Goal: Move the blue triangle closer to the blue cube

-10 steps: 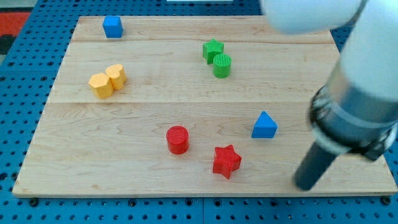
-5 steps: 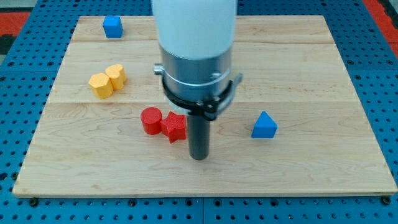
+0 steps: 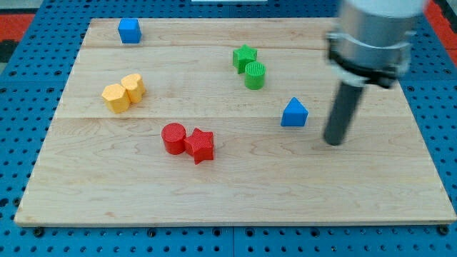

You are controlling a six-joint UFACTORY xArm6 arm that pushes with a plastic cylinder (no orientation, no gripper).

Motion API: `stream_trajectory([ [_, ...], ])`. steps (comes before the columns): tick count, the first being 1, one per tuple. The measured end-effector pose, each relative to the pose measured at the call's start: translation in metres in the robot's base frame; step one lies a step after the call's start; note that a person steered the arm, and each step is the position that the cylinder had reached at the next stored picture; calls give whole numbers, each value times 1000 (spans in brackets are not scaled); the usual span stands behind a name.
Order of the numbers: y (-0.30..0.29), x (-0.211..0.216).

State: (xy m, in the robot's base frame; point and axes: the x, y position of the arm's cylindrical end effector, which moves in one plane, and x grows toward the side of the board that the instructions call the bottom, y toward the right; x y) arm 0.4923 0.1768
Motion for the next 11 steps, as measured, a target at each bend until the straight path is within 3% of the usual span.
stream_trajectory([
  [2, -164, -75],
  [4, -187, -65],
  [5, -179, -112],
  [7, -148, -112],
  [8, -150, -155],
  [9, -184, -182],
  [10, -299, -188],
  [11, -335, -223],
])
